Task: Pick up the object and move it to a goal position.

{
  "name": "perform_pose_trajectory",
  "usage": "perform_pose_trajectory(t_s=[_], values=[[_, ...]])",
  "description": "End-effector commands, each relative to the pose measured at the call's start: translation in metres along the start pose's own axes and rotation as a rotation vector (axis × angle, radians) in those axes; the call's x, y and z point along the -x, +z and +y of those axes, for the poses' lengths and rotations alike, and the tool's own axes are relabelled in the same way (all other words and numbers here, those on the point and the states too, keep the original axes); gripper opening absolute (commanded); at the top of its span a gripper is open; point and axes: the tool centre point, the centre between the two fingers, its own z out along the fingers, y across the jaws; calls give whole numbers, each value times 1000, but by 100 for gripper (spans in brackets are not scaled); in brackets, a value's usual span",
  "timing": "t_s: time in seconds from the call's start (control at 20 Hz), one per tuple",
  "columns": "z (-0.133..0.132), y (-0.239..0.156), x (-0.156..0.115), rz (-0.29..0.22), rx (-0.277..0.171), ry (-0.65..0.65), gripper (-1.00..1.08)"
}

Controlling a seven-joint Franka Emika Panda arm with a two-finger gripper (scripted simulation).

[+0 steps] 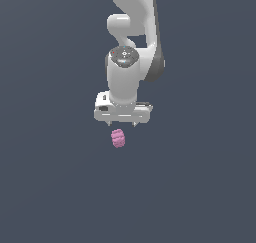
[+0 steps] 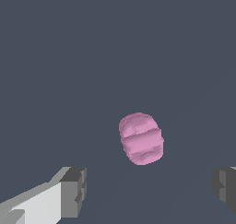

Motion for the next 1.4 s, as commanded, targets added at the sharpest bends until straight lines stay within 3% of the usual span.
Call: perform_pose_trajectory(t_s=[0.0, 1.35], values=[[-1, 1, 0, -1, -1, -4, 100], [19, 69, 5, 8, -55, -274, 100]])
